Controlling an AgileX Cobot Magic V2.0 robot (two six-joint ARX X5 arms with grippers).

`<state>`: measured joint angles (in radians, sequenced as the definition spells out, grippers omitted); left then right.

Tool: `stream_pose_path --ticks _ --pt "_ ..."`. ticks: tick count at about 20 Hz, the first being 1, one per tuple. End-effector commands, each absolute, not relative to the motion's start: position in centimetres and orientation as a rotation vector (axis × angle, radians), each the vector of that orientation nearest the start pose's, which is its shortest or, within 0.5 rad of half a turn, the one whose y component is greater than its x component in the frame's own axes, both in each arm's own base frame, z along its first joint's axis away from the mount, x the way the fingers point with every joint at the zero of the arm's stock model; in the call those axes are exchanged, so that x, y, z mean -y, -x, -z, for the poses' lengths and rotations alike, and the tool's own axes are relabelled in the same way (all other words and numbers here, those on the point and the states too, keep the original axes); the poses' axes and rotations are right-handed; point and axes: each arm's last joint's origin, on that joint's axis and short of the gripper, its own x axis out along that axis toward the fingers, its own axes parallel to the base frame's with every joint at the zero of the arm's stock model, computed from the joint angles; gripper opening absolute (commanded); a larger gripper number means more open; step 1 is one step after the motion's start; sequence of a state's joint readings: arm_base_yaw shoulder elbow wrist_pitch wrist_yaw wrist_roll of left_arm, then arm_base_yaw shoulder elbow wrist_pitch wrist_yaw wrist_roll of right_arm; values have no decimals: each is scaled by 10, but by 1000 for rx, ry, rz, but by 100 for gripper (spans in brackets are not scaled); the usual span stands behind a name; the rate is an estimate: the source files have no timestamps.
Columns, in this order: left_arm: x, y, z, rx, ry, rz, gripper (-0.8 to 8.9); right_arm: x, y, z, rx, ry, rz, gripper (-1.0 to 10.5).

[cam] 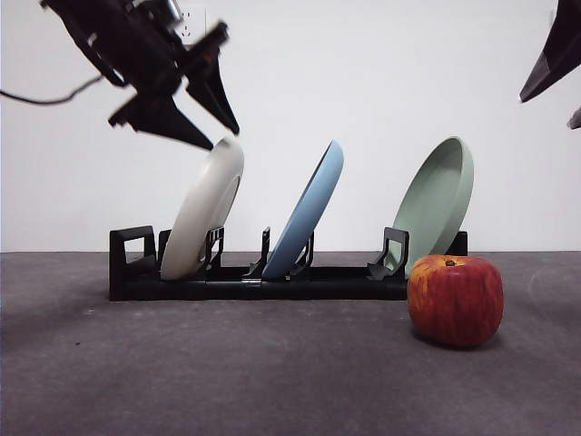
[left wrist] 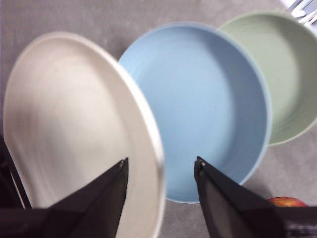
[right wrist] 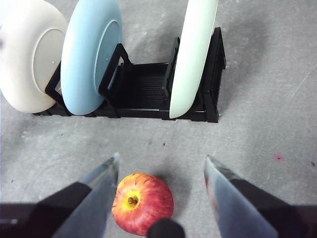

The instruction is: Take the yellow plate from the plate rack,put the plate on the table,take the apple from the table,put the apple in the plate

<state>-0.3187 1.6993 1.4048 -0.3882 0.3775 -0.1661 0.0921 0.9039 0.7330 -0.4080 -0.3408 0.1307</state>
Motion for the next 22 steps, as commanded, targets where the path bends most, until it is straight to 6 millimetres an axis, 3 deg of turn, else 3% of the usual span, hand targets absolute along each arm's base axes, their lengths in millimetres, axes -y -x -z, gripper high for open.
stream_pose_path --ticks 1,3,6,12,17,22 --pt "134 -361 -283 -765 155 608 219 -27 -187 -278 -598 -188 -387 287" --pt "134 -362 -281 -767 155 609 209 -27 -187 -278 -598 -188 -387 285" --pt "135 -363 -282 -751 142 621 -18 -27 -187 -278 -598 -188 -387 285" --pt "133 -355 -296 -735 137 636 -8 -27 -187 -278 -599 -188 -386 284" --pt "128 -326 -341 -697 136 727 -8 -27 -187 -278 -599 -189 -386 284" --pt "116 -263 -401 -644 34 819 -8 -27 -187 -278 -599 -189 -387 284"
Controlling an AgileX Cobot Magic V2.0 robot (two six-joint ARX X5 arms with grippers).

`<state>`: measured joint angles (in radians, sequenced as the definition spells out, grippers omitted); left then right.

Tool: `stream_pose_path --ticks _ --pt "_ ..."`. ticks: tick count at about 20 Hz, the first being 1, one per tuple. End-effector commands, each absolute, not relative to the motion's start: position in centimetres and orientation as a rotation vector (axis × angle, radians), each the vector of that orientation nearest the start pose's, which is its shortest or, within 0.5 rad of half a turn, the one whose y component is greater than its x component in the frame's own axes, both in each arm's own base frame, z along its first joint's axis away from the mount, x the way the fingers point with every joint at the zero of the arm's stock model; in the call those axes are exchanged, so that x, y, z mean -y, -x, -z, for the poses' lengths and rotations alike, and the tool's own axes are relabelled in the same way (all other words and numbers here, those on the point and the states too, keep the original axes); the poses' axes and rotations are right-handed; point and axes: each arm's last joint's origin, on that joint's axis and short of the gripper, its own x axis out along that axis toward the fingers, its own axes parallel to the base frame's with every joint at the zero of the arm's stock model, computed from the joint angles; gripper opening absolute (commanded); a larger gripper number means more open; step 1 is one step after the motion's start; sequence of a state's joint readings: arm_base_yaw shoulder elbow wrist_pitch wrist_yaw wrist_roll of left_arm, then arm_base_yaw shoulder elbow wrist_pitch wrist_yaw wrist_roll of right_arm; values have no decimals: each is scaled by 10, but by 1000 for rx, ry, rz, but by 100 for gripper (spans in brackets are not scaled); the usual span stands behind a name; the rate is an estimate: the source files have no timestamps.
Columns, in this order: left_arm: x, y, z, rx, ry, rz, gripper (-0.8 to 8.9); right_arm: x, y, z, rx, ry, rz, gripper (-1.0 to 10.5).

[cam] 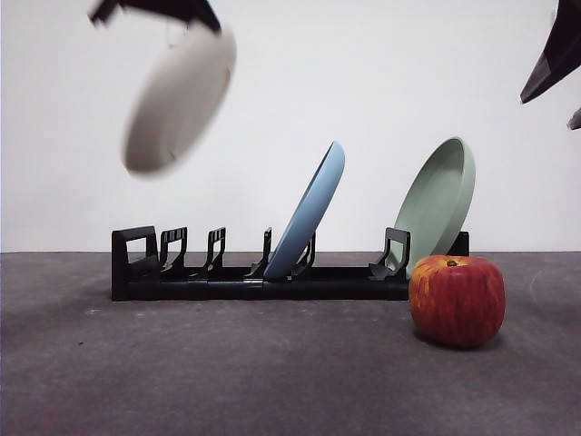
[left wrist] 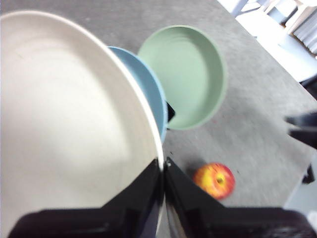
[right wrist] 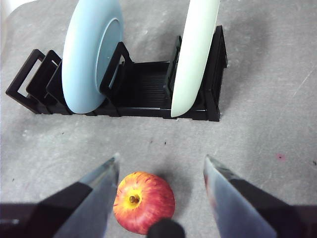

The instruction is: Take the yellow plate from the plate rack,put the plate on the table,take the apple from the table,put the apple in the plate

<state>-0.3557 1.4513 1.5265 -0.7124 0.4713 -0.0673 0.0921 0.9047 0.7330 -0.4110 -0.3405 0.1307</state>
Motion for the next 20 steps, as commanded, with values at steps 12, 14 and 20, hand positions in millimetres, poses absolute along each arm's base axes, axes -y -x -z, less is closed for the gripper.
stream_pose_path --ticks 12,14,20 --pt "145 -123 -425 -696 -333 865 -8 -27 -187 -278 -599 -188 -386 285" --pt "166 -114 -410 -716 -383 829 -8 -27 -187 -278 -599 -188 -385 284" --pt "226 -117 -332 -826 -536 763 -9 -27 -187 -278 -599 -188 -385 284"
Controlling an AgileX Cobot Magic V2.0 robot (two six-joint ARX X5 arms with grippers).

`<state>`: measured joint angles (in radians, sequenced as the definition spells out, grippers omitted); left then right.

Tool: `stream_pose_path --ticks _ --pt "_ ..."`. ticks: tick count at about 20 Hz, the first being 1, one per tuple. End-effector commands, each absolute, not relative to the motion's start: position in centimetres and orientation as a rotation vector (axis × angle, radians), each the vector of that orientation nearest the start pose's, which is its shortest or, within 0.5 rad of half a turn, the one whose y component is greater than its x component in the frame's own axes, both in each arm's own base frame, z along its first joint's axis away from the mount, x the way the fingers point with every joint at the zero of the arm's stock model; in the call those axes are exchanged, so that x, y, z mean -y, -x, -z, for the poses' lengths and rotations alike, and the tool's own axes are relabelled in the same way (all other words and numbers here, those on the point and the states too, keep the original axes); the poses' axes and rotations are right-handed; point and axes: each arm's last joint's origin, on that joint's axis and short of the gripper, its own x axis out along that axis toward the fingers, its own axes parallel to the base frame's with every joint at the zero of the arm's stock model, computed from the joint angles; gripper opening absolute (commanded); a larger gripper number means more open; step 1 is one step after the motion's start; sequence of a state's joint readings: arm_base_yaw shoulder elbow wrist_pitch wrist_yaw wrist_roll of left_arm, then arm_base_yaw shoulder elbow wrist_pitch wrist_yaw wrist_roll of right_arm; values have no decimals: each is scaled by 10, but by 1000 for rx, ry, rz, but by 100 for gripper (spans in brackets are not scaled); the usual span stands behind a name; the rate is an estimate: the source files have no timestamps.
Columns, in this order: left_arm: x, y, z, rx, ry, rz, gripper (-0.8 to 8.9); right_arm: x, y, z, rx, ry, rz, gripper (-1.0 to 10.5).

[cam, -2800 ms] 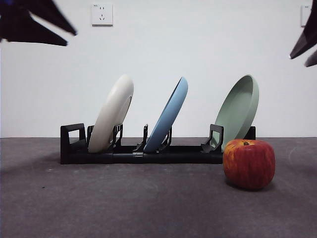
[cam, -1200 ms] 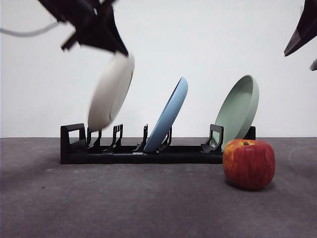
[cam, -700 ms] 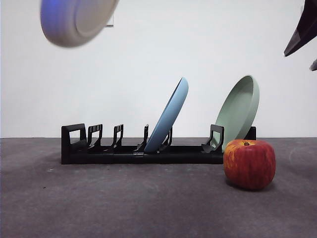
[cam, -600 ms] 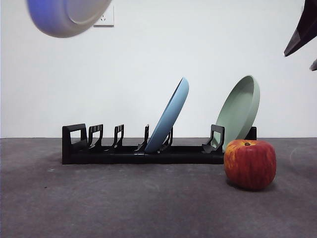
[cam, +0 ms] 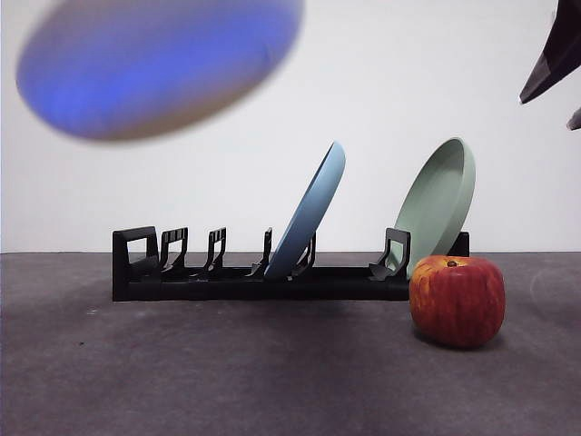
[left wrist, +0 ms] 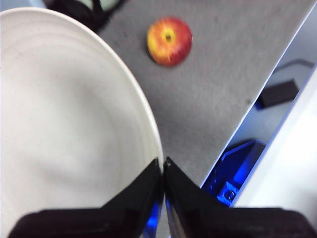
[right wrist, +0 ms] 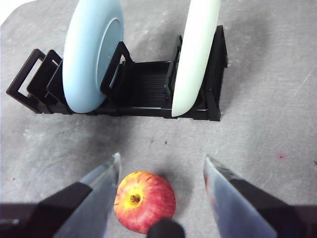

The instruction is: Take the yellow plate from the plate rack,put the plate on the table,take the apple from the table,put the apple in the plate

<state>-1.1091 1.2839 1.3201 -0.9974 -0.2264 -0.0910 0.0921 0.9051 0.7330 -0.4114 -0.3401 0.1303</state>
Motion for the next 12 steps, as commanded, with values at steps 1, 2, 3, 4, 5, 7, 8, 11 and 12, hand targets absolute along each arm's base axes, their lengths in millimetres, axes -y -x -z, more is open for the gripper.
stream_pose_path --ticks 1,2,3,4,5,7,8,11,12 --pt "237 -120 -317 -849 -560 764 -8 -27 -187 -278 -599 -188 -385 284" --pt "246 -123 -302 -875 -588 759 -8 -27 -187 -278 -599 -188 -385 284" --pt "254 -126 -290 -901 -609 753 -8 -27 -187 -278 -599 -188 -385 284" --pt "262 -130 -274 -931 -635 743 -9 -27 -187 -278 -599 -188 -385 284" --pt "269 -134 -259 -956 -661 731 -8 -27 -187 -278 -599 -188 -385 285" --pt "281 -141 -231 -994 -730 683 -9 -27 -187 -278 -599 -188 -385 284" --pt "286 -144 -219 -1009 -761 661 -9 -27 -187 -278 -599 -188 -385 284" --pt "301 -151 -188 -1036 -789 653 -9 -27 -187 -278 -599 -188 -385 284" --pt "304 -152 -181 -1043 -793 652 -9 -27 -187 -278 -599 -188 -385 284"
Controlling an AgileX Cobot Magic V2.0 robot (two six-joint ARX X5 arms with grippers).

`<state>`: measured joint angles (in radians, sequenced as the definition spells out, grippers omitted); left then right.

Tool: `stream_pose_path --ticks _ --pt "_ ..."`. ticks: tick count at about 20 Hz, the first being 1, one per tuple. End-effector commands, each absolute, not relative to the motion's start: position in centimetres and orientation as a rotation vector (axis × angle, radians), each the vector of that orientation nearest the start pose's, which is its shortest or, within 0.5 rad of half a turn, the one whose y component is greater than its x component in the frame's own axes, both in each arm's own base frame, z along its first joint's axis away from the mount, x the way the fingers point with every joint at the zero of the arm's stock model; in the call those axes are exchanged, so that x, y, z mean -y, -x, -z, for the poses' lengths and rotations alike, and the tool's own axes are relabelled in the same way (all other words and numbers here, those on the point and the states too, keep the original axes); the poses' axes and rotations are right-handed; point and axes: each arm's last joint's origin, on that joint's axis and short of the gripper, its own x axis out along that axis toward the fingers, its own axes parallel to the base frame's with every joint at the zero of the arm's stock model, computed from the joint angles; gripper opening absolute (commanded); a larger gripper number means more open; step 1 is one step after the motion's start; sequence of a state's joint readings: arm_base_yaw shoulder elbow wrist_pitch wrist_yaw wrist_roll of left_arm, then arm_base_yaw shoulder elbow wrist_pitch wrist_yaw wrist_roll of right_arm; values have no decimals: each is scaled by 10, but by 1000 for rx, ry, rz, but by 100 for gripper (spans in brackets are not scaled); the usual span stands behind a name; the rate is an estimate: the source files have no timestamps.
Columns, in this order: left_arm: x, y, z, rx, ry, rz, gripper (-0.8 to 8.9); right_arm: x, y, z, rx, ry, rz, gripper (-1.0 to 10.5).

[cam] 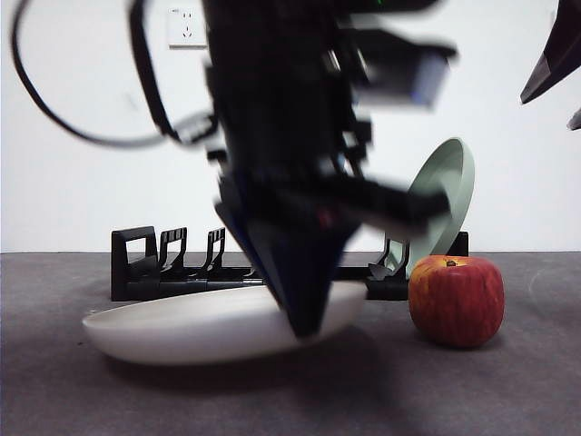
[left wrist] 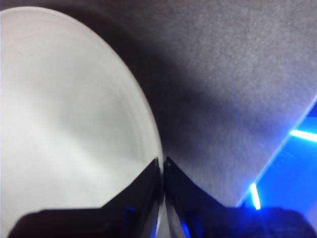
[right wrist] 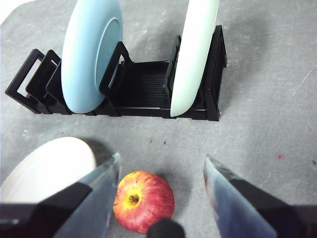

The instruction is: Take the yellow plate from the plate rack,put the plate on the table,take the apple from the table,put the apple in the plate

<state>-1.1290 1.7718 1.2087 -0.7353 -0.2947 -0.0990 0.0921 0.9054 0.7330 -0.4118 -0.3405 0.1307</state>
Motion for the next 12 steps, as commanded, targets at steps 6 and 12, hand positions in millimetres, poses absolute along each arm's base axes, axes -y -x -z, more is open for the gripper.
stream_pose_path --ticks 6,12 --pt "305 -155 -176 -1061 -788 647 290 -27 -187 -279 -596 -188 -388 285" --pt "292 -151 -234 -890 -646 679 322 -34 -184 -308 -594 -130 -431 402"
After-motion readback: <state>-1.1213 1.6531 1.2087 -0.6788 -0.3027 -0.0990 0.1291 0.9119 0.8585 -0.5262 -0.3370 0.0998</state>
